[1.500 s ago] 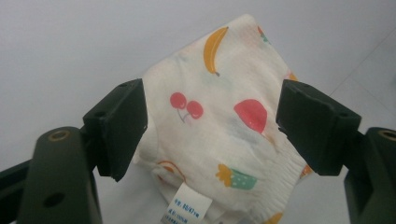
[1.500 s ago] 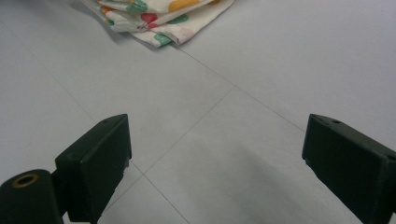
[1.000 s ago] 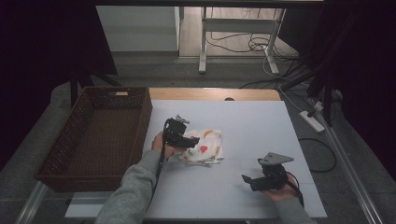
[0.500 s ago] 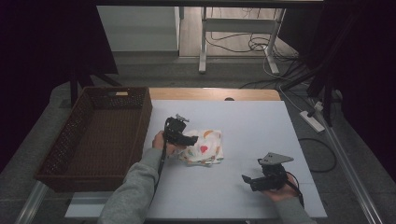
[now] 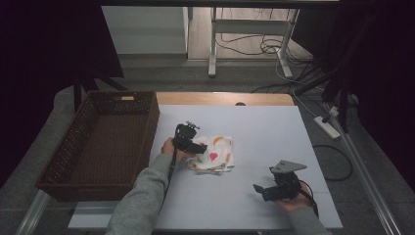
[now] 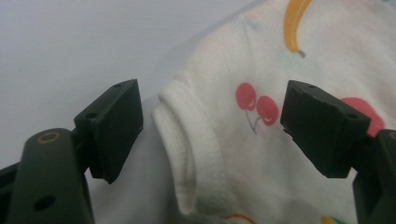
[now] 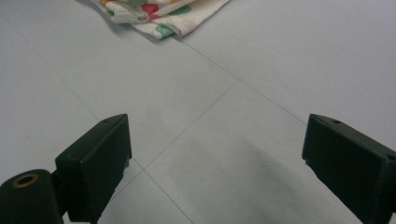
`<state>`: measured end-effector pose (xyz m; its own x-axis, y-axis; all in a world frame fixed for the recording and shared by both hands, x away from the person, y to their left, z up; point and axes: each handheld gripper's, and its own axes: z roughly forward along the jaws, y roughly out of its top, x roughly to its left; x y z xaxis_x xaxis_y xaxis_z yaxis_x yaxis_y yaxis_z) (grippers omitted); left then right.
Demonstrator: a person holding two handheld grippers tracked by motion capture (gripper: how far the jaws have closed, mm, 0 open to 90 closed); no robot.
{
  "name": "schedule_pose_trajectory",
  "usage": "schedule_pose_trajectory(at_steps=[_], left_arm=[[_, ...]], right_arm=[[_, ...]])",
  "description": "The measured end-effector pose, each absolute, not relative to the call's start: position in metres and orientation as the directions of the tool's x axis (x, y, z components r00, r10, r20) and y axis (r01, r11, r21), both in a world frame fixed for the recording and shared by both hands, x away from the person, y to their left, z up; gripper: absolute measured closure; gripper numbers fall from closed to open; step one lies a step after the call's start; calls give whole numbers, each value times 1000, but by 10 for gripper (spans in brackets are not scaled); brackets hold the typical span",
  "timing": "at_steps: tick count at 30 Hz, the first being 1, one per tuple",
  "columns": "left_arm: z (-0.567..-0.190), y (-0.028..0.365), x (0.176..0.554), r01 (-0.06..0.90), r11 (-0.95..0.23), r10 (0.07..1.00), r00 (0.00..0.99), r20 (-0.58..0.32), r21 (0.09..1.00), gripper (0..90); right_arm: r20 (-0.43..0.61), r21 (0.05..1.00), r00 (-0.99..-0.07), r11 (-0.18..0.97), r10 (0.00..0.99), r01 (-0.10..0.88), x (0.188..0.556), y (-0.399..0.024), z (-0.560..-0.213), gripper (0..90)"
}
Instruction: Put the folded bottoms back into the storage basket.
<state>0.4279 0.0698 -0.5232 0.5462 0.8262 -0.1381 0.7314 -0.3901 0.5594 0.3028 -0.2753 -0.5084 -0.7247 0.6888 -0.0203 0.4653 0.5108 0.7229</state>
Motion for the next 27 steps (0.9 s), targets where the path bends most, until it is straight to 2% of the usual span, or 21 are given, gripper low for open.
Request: schedule_pose_trajectory(at_steps=[7,14,27], left_arm=[[-527,69,431,733,-394,825,549,-138,555,187],[-528,67,432,717,-432,808,577,-119,546,130],[-528,65,430,708,-445,809,580,-93,549,150]], right_arm=[[-19,720,-729,515,685,465,303,-275,-509,86],[-19,717,-730,518,683,466,303,-275,-509,86],[-24,715,-734,525,679,462,302,-274,-509,86]])
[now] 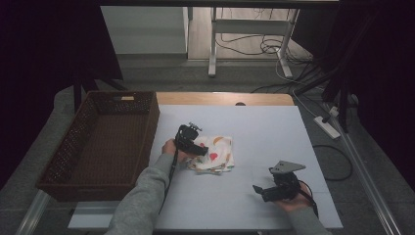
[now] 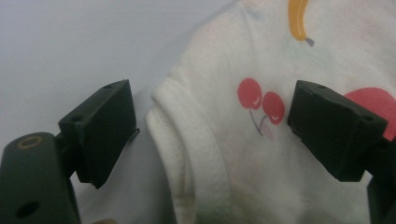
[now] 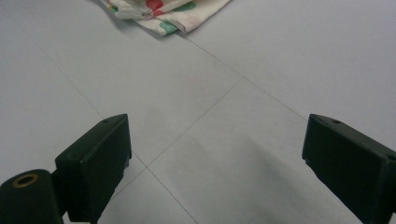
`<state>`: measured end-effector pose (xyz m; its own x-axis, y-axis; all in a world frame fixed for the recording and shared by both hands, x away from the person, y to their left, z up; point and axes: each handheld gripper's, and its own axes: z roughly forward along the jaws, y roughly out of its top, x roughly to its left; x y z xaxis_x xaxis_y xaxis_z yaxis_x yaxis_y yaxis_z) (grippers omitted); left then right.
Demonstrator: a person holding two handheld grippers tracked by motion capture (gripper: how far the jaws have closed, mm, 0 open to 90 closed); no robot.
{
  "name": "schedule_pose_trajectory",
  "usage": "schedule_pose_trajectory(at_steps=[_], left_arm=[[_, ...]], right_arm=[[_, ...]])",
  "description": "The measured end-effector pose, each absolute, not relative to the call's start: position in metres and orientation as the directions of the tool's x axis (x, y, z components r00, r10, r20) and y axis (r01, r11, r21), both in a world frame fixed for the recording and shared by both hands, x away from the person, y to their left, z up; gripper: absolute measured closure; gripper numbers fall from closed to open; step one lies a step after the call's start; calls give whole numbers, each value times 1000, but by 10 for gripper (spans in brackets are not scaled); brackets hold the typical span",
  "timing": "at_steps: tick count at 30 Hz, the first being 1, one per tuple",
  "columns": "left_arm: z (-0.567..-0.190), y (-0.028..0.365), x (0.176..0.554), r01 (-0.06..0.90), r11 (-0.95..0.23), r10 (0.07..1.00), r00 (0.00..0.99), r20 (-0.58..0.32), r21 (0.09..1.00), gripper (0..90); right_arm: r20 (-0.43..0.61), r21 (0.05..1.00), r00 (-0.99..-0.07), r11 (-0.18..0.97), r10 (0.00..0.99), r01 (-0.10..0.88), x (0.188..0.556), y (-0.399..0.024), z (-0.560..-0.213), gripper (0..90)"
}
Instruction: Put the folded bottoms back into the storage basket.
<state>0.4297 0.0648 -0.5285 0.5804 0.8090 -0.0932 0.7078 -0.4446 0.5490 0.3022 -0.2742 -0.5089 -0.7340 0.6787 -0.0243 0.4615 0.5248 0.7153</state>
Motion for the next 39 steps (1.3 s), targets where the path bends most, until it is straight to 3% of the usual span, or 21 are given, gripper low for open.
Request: schedule_pose_trajectory(at_steps=[11,17,21,39], left_arm=[[-524,65,425,691,-460,785,610,-109,557,372],[-524,65,422,681,-457,746,644,-171,571,699],[-526,69,422,695,-432,735,641,-222,575,737],[-514,69,413,687,-380,715,643,-275,620,752]], right_arm=[[-26,717,-733,523,680,460,302,-274,-509,87],[-27,717,-732,524,680,460,302,-274,-509,87],[-28,716,-732,524,681,460,302,-274,-509,88],[-26,721,-726,516,687,462,303,-275,-508,88]])
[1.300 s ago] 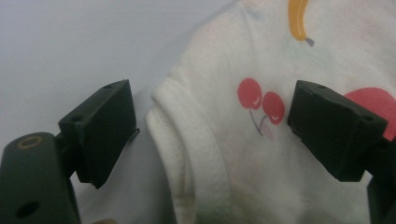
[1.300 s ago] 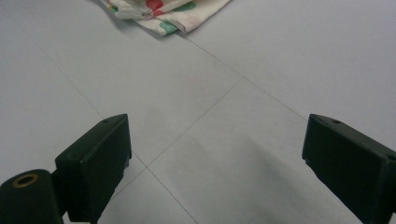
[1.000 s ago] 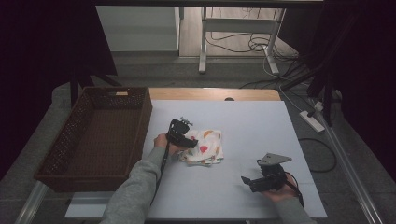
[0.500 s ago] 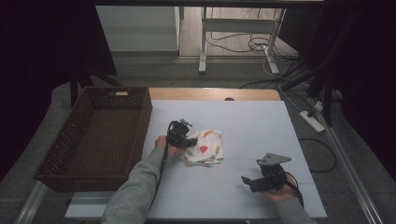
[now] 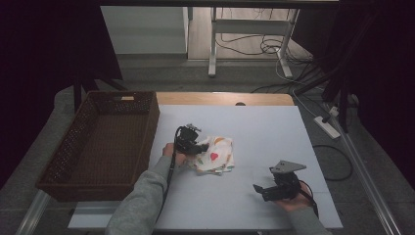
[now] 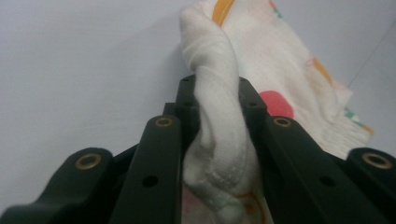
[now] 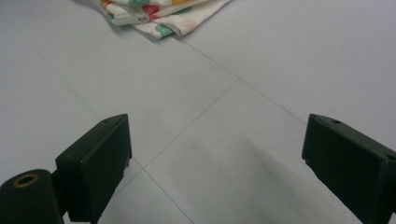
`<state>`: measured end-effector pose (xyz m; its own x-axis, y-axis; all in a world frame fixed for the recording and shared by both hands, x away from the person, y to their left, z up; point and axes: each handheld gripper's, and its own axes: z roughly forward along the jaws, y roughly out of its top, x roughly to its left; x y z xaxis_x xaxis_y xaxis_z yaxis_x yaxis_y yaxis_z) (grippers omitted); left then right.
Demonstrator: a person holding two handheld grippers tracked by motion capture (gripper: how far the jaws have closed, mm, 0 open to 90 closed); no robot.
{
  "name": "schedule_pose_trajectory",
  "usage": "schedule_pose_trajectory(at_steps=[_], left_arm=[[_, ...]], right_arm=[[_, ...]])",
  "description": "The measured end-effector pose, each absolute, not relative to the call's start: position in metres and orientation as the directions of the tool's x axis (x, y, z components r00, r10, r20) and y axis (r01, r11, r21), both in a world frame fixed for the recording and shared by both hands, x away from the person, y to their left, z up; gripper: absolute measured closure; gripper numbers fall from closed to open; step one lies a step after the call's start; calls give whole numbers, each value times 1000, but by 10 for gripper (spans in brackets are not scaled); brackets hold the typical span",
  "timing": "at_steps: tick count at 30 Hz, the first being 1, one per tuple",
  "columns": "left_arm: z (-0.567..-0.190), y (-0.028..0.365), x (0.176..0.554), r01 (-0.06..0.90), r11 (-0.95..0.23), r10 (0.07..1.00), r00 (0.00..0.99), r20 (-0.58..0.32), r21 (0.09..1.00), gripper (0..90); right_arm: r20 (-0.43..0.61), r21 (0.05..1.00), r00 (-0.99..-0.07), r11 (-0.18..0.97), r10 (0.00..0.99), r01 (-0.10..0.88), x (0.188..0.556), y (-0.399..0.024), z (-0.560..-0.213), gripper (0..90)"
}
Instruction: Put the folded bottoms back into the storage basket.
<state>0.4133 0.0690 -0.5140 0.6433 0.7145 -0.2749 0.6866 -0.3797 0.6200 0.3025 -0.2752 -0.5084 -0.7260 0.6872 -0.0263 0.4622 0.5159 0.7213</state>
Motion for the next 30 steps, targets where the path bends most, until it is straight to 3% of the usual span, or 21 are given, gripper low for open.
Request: schedule_pose_trajectory(at_steps=[30], left_arm=[[-480,70,393,625,-341,665,688,-290,702,754]], right_arm=[[-31,720,-715,512,698,469,303,-276,-508,88]])
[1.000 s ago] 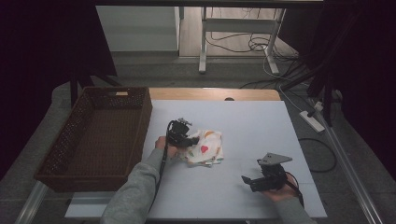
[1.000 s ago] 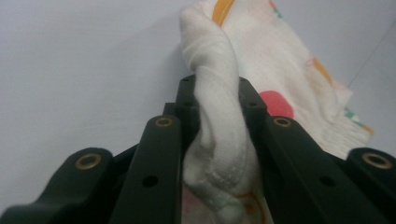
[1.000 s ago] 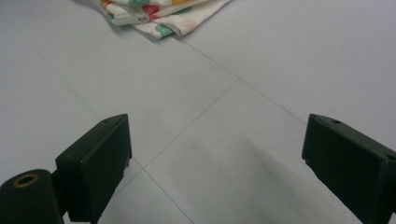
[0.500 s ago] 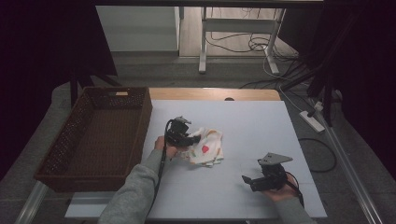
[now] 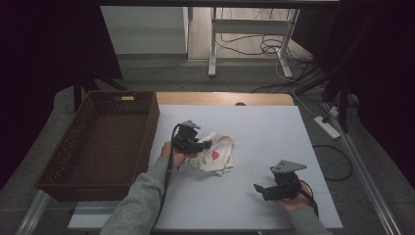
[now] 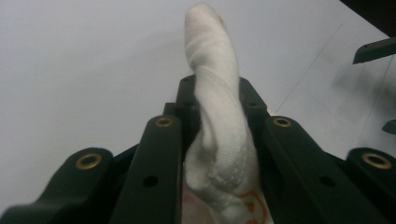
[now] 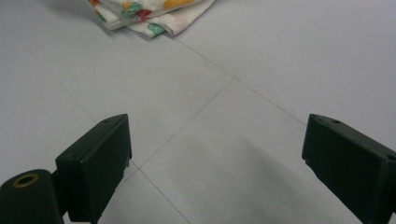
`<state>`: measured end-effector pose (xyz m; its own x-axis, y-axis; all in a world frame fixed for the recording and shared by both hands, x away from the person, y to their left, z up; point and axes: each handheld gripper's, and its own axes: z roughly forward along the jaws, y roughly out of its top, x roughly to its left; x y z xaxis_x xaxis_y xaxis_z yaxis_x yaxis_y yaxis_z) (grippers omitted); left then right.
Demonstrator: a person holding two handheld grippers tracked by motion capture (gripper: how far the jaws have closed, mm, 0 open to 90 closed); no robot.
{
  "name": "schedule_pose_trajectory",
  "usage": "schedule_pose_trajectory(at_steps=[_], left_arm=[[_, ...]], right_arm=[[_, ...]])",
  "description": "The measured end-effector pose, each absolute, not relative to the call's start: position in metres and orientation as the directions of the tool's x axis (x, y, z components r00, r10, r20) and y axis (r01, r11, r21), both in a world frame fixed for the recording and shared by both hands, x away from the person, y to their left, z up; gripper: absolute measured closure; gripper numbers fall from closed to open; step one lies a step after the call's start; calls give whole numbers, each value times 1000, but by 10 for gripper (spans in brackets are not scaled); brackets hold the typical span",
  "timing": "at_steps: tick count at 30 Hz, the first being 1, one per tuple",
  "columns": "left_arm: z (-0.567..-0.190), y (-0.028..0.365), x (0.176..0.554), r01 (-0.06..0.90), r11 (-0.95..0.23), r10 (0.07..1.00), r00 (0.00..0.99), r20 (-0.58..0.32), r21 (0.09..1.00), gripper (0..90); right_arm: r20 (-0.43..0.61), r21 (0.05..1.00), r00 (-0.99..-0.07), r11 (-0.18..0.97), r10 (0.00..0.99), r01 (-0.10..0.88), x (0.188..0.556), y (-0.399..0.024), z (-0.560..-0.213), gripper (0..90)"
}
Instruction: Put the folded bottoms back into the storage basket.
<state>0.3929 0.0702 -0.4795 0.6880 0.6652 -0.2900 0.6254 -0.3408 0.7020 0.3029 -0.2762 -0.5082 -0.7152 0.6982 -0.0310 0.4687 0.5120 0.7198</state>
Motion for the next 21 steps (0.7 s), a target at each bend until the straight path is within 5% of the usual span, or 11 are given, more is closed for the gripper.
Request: schedule_pose_trajectory(at_steps=[21], left_arm=[[-461,78,379,584,-330,646,712,-274,741,754]], right_arm=[[-32,720,-713,511,701,470,303,-276,-508,88]])
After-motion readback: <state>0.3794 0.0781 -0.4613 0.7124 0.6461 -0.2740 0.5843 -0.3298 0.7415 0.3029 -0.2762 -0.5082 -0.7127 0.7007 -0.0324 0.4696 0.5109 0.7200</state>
